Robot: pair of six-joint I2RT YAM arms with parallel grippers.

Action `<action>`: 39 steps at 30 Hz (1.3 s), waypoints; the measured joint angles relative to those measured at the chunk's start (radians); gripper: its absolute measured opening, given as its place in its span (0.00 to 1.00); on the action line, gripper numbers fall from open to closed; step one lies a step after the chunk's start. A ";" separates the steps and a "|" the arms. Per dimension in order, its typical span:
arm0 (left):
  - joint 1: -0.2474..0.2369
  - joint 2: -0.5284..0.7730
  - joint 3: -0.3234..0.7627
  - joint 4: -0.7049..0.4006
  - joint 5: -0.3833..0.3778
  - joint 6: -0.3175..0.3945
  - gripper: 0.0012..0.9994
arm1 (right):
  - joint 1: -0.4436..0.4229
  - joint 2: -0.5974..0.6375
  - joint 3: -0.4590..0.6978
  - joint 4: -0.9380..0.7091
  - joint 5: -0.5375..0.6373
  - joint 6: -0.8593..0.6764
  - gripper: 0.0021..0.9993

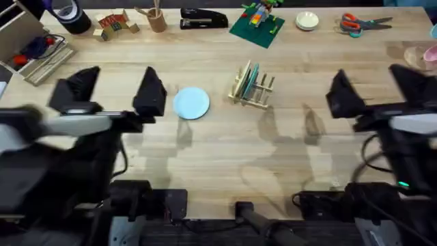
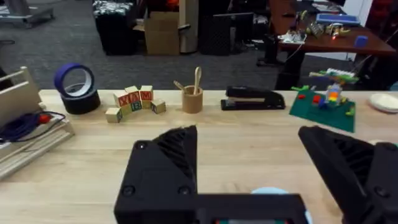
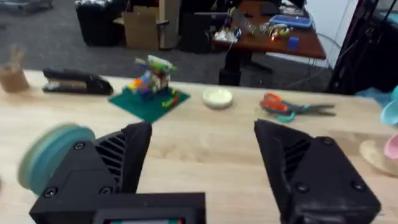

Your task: Pick up the plates from the table one by one and place each into a slot on the dish rack.

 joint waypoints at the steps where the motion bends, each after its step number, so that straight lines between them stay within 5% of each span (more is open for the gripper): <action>1: 0.000 0.003 0.053 -0.052 0.000 -0.005 0.99 | 0.000 0.000 0.049 -0.053 0.000 0.000 0.99; 8: 0.000 0.130 0.402 -0.247 0.000 -0.018 0.99 | 0.000 0.114 0.383 -0.292 0.000 0.001 0.99; 26: 0.000 0.805 1.391 -0.997 0.032 -0.022 0.99 | 0.000 0.726 1.190 -0.910 0.000 0.001 0.99; 39: 0.000 1.130 1.787 -1.292 0.039 -0.022 0.99 | 0.000 0.996 1.526 -1.233 0.000 0.001 0.99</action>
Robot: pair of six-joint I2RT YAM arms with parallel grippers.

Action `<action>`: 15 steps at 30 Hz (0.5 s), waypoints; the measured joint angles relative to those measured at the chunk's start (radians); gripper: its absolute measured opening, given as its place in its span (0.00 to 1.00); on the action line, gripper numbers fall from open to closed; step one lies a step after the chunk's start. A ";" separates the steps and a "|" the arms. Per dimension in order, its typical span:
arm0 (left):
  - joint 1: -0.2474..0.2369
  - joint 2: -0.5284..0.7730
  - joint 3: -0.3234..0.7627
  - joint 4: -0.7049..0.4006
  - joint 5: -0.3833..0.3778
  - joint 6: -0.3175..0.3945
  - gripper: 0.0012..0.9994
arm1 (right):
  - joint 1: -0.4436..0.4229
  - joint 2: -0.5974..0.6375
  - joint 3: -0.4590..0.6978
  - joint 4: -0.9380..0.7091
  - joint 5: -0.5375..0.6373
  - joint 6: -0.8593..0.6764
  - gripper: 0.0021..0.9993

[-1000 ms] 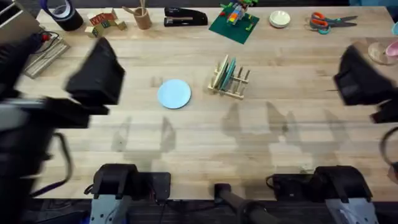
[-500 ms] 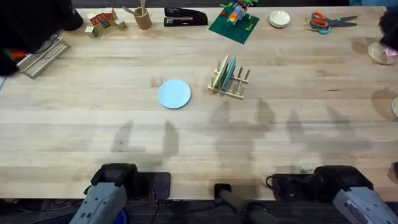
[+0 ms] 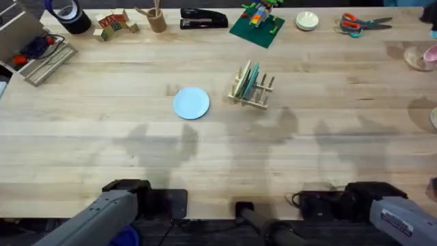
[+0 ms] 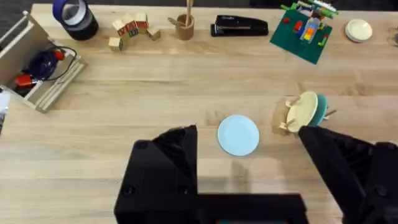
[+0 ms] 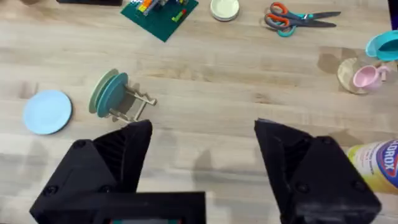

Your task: Pick up the plates from the table one by one and place each into a slot on the dish rack.

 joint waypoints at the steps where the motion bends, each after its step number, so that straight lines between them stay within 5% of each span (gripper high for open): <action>1: 0.000 0.012 0.014 -0.009 0.000 0.000 0.99 | 0.000 0.008 0.010 -0.001 0.000 0.000 0.99; 15: 0.000 0.033 0.031 -0.030 0.000 0.000 0.99 | 0.000 0.038 0.024 0.002 0.000 0.000 1.00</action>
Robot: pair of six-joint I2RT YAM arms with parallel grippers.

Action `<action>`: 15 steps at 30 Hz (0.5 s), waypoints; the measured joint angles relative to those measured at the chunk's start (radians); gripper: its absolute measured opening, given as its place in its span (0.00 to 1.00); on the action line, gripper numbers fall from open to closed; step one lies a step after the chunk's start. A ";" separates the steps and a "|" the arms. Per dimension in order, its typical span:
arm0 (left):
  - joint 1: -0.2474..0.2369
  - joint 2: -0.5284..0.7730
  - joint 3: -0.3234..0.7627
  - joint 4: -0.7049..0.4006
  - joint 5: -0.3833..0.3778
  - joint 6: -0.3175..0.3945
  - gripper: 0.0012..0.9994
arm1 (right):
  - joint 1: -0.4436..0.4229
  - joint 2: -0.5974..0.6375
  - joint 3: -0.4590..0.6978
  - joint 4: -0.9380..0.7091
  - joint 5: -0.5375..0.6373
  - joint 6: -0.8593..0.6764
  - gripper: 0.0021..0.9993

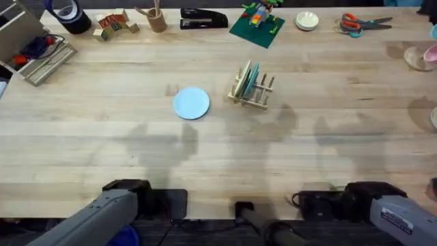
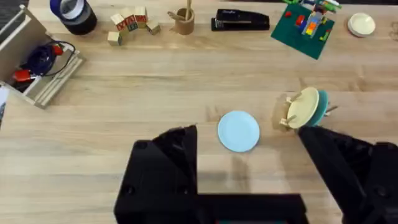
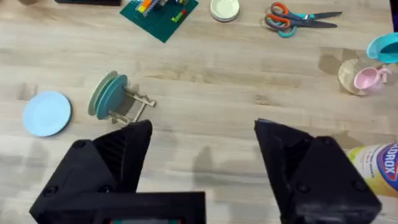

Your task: Pick up the plates from the table one by one and place each into a slot on the dish rack.

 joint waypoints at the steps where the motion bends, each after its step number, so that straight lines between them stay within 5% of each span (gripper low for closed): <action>1: 0.000 0.000 0.000 -0.004 0.000 0.000 0.99 | 0.000 0.000 0.000 0.000 0.000 0.000 1.00; 8: 0.000 0.000 0.000 -0.019 0.001 -0.005 0.96 | 0.000 0.000 0.000 0.000 0.000 0.000 1.00; 13: 0.000 0.000 0.000 -0.019 0.001 -0.006 0.18 | 0.000 0.000 0.000 0.000 0.000 0.000 0.99; 15: 0.000 0.000 0.001 -0.019 0.001 -0.004 0.05 | 0.000 0.000 0.000 0.000 0.000 0.000 0.99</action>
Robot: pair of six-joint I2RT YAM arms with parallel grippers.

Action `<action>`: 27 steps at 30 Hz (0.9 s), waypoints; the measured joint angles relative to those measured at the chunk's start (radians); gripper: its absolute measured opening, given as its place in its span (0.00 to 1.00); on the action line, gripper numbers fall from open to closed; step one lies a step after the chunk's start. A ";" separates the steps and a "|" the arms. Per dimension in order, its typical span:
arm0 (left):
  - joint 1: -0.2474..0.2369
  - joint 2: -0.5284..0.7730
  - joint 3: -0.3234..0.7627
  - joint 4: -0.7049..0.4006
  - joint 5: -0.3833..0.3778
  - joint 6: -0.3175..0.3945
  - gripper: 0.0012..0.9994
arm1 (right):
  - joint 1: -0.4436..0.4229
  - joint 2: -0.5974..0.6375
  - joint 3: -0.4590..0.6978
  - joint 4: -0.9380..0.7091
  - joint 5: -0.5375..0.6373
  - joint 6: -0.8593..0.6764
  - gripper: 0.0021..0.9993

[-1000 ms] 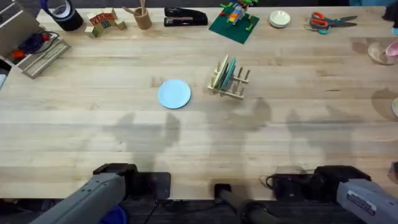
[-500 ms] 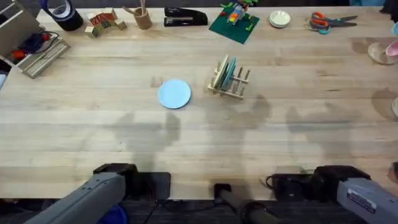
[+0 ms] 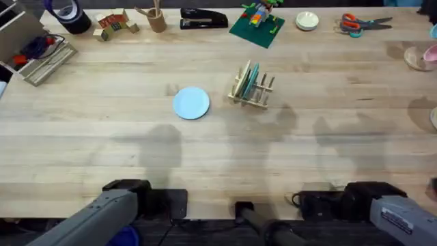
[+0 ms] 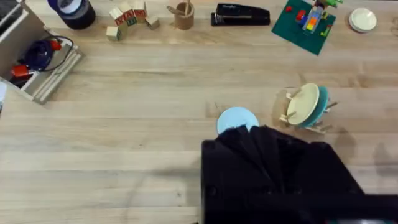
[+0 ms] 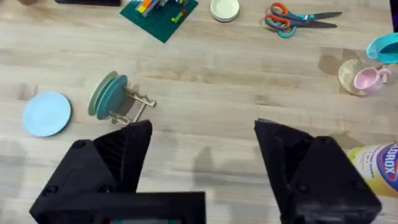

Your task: Pick up the plates from the table one by one and place each into a slot on the dish rack.

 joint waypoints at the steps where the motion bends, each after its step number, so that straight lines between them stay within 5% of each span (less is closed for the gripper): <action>1: 0.000 0.000 0.000 0.000 0.000 0.000 0.04 | 0.000 0.000 0.000 0.000 0.000 0.000 0.99; 10: 0.000 0.000 0.000 -0.003 0.052 -0.004 0.04 | 0.000 0.000 0.000 0.001 0.000 0.000 0.99; 27: 0.003 0.104 0.006 -0.032 0.396 0.002 0.04 | 0.000 0.000 0.000 0.001 0.000 0.000 1.00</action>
